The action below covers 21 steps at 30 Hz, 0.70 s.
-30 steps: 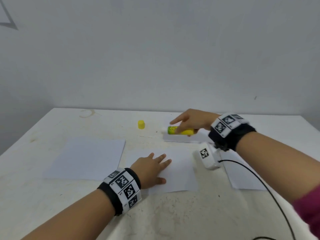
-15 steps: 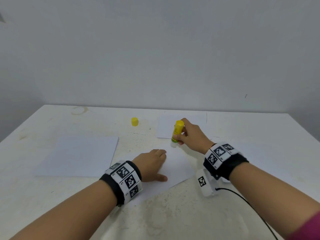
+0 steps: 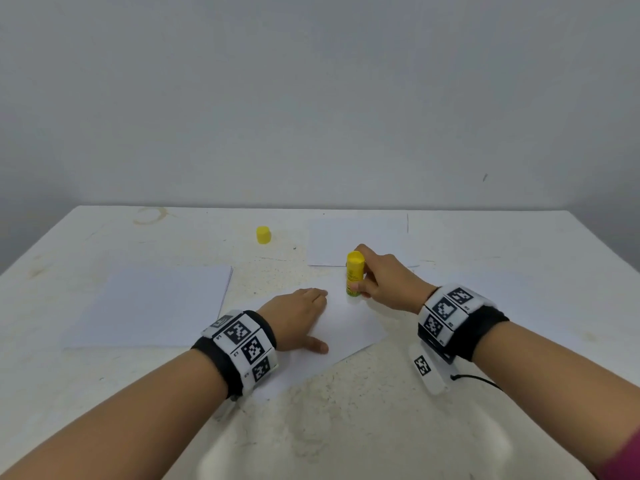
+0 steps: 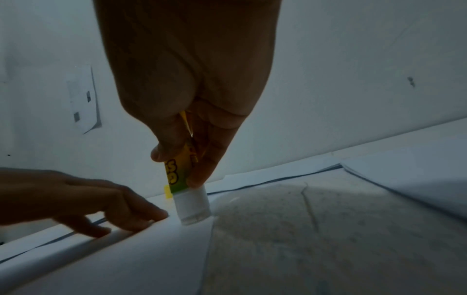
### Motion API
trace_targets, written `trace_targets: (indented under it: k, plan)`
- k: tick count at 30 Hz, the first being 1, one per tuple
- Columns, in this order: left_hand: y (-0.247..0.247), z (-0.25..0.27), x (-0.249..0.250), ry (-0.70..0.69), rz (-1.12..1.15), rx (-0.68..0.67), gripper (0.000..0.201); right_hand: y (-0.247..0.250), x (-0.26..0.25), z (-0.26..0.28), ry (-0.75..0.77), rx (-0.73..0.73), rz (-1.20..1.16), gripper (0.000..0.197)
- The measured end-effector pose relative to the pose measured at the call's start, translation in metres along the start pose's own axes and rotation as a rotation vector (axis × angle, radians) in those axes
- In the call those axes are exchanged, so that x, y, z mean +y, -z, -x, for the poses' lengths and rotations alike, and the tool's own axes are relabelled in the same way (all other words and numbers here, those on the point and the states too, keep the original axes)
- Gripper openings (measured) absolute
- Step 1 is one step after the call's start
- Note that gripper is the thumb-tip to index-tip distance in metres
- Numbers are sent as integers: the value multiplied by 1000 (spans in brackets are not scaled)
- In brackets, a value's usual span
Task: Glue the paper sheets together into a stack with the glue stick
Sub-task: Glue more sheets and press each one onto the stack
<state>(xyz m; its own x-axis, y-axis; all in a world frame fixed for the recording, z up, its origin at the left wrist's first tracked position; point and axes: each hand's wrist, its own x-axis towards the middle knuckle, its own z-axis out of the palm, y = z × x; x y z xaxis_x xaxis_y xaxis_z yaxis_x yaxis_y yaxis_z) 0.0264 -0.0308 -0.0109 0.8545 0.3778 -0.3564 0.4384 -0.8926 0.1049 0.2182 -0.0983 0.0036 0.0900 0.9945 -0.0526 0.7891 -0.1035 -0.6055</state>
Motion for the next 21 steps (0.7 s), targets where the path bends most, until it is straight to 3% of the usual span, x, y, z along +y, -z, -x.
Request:
trace_targets:
  k: [4,9,12,14,17,21]
  plan:
    - [3,-1,0,4,-29,-28,83,5,4,30,17,-37,1,18]
    - [8,-2,-7,-10,-76,-8,48,5,8,51,5,-85,29,16]
    - [9,0,-12,-56,-129,-31,59,12,8,52,-36,-107,-11,21]
    - [12,2,-12,-45,-171,-61,69,19,10,49,-99,-17,-203,23]
    - [13,6,-9,24,-218,-81,68,27,11,39,-159,208,-490,26]
    - [7,9,-8,56,-214,13,70,25,7,25,-179,287,-563,28]
